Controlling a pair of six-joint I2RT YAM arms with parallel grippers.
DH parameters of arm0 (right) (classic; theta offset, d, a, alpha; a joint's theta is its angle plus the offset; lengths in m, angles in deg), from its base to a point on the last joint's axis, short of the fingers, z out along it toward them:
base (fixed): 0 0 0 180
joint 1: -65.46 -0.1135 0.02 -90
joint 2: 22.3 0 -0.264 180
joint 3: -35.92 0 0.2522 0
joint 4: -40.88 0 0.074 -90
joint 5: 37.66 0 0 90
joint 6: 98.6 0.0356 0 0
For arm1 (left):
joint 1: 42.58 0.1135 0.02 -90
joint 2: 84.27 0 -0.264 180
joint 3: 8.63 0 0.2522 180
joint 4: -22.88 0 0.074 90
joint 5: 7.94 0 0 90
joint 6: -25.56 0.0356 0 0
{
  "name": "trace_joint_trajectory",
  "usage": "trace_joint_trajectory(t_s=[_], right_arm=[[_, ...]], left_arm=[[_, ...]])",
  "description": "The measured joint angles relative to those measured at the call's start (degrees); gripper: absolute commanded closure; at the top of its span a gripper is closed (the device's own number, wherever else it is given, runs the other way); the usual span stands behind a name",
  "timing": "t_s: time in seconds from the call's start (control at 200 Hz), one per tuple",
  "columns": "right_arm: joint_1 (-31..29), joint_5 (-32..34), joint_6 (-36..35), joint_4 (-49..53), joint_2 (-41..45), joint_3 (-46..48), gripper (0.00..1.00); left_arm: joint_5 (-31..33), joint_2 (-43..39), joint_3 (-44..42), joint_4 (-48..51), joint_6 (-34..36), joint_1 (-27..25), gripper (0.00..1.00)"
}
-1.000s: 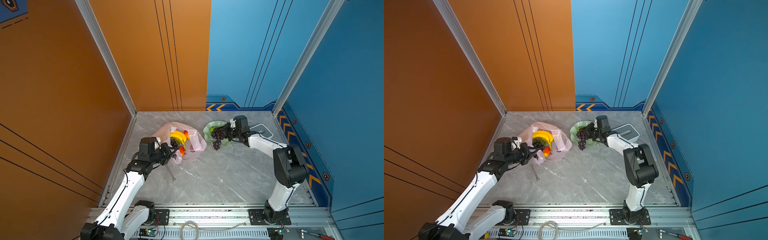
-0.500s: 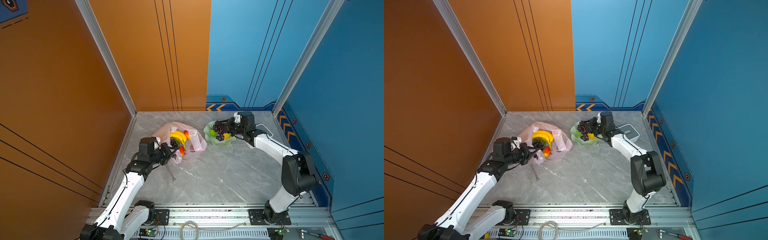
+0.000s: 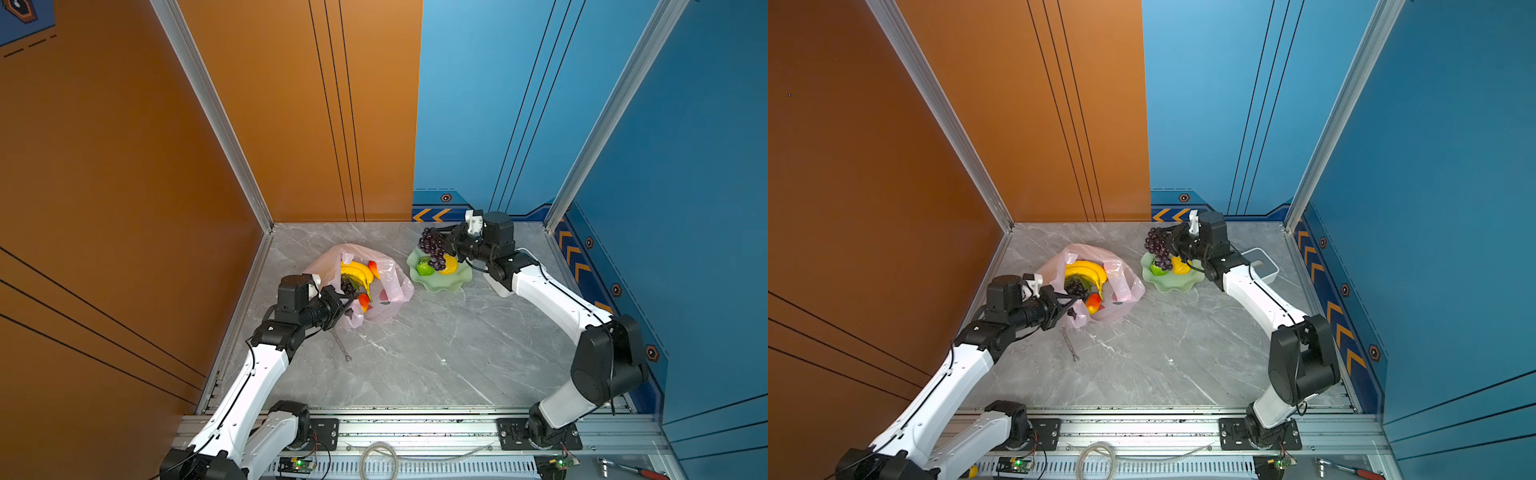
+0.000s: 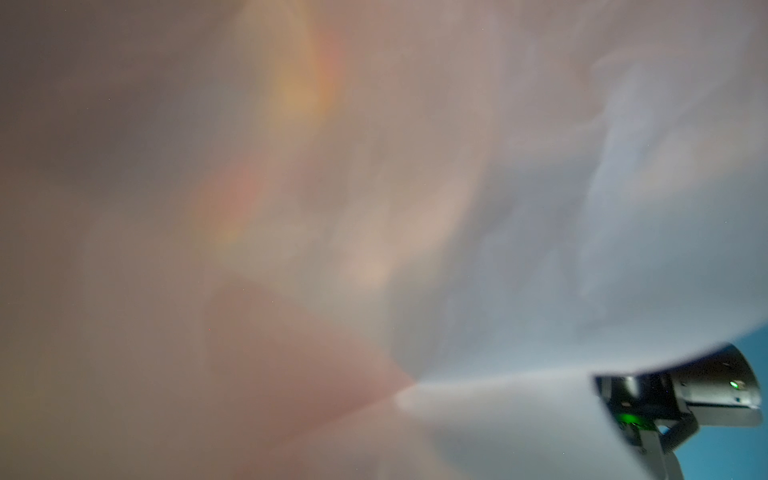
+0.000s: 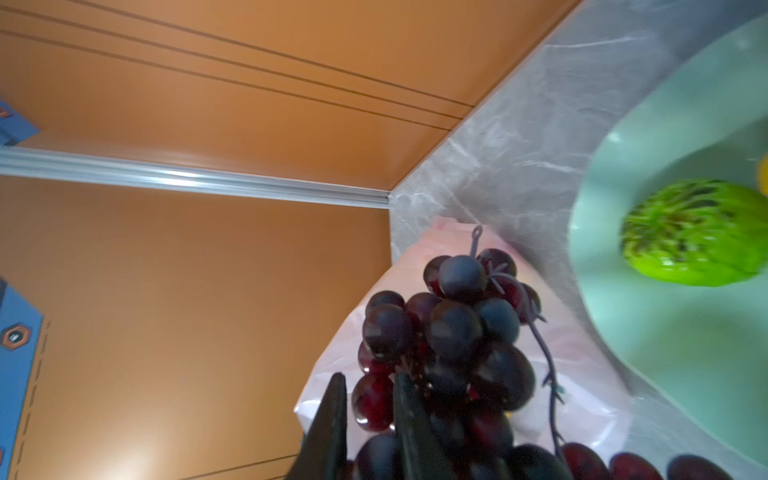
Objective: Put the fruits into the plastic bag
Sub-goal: 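Lift the purple grapes off the plate with the right gripper, then carry the grapes into the pink bag held by the left gripper and release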
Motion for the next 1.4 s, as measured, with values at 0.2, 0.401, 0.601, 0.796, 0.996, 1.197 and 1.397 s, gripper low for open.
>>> trace_joint_trajectory(t_s=[0.2, 0.401, 0.601, 0.796, 0.996, 1.197, 1.397], right_arm=[[-6.1, 0.0, 0.4, 0.3, 1.7, -5.7, 0.81], [-13.6, -0.4, 1.6, 0.2, -0.6, -10.1, 0.81], [-19.3, -1.2, 2.6, -1.6, -6.2, -11.4, 0.81], [-23.2, -1.7, 3.5, -2.8, -11.9, -11.4, 0.81], [-24.4, -2.2, 3.8, -4.2, -15.5, -11.4, 0.81], [-24.0, -2.2, 3.8, -6.8, -18.7, -11.4, 0.81], [-22.8, -2.2, 3.8, -8.7, -23.6, -11.5, 0.81]], left_arm=[[0.0, 0.0, 0.0, 0.0, 0.0, 0.0, 1.00], [0.0, 0.0, 0.0, 0.0, 0.0, 0.0, 1.00], [0.0, 0.0, 0.0, 0.0, 0.0, 0.0, 1.00], [0.0, -0.3, 0.0, 0.0, -0.1, 0.0, 1.00], [0.0, -0.4, 1.0, 0.7, -0.2, 0.0, 1.00], [0.0, -1.4, 1.9, 1.2, -0.8, 0.0, 1.00], [-0.3, -1.6, 2.1, 1.2, -1.6, 0.0, 1.00]])
